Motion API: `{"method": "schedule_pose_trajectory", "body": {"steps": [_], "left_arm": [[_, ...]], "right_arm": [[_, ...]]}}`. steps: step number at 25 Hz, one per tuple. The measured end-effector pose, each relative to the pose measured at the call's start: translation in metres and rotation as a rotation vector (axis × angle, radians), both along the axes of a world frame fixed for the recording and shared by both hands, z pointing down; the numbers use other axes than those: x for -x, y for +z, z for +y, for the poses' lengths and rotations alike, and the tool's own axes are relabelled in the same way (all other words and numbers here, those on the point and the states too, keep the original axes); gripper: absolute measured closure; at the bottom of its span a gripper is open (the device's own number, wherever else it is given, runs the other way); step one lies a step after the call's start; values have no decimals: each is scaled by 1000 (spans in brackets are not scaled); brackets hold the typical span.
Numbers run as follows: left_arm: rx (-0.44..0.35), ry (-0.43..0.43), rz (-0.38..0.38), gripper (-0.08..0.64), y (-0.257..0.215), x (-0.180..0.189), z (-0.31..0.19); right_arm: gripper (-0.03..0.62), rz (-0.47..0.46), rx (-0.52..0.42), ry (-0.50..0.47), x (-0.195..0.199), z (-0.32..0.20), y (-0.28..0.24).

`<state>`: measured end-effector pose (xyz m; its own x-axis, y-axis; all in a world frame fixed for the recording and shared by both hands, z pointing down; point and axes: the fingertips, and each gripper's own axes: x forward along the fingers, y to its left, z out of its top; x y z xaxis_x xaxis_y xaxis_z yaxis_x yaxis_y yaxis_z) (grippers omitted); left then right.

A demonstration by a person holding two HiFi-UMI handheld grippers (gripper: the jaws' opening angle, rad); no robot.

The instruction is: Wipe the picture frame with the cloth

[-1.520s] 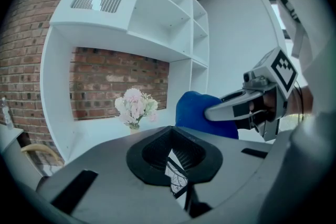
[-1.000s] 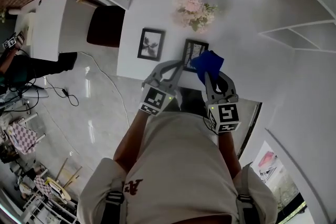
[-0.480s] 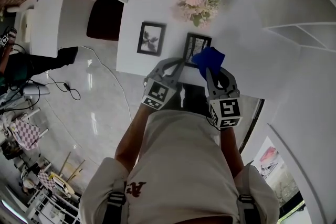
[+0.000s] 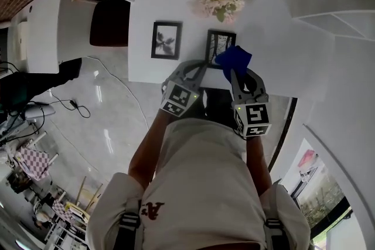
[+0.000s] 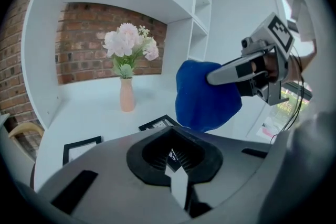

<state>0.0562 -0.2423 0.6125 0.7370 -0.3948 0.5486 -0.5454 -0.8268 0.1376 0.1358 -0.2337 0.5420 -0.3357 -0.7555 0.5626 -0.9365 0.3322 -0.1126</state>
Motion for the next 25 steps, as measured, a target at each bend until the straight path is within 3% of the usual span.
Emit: {"method": "schedule_pose_trajectory", "body": {"steps": [13, 25], "left_arm": [[47, 95, -62, 558, 48, 2, 9], [74, 137, -123, 558, 70, -2, 11]], "right_arm": [[565, 14, 53, 36, 6, 14, 26], [565, 8, 86, 12, 15, 20, 45]]}}
